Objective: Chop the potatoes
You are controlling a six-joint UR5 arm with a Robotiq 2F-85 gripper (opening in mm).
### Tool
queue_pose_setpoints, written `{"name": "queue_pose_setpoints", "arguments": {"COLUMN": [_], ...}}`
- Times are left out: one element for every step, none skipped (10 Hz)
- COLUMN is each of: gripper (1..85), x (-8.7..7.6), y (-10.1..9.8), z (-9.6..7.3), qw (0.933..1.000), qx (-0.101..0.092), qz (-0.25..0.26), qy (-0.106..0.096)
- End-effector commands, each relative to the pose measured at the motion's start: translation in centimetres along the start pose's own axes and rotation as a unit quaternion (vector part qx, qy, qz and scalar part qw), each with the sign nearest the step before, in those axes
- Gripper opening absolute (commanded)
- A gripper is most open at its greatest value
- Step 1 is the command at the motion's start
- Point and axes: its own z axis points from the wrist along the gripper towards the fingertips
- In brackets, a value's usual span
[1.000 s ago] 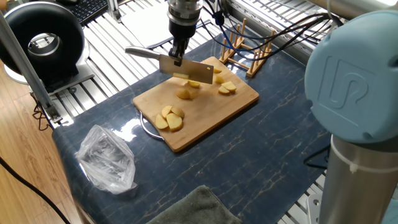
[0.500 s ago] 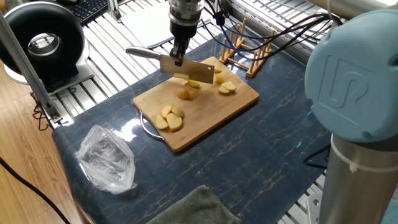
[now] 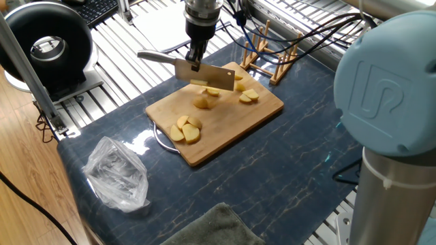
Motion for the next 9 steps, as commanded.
{"name": "queue_pose_setpoints", "arguments": {"gripper": [1.0,1.0,1.0,1.0,1.0,1.0,1.0,1.0,1.0], "x": [-0.41,-0.41,-0.44,-0.49,-0.47,-0.47,-0.42,-0.37,-0.3], "y": [-0.59,-0.76,-0.83,-0.88,-1.01,-1.2,-1.33,-1.38,-1.33], "z": [-0.26,-0.36,-0.33,-0.26,-0.18,-0.01,0.19,0.28,0.31], "qw": [1.0,1.0,1.0,0.9999,0.9999,0.9999,0.9999,0.9998,0.9998], "qx": [-0.006,-0.005,-0.005,-0.005,-0.003,-0.001,-0.001,-0.003,-0.004], "qz": [-0.005,-0.007,-0.008,-0.008,-0.011,-0.013,-0.015,-0.017,-0.017], "qy": [-0.004,-0.003,-0.003,-0.004,-0.004,-0.005,-0.007,-0.008,-0.008]}}
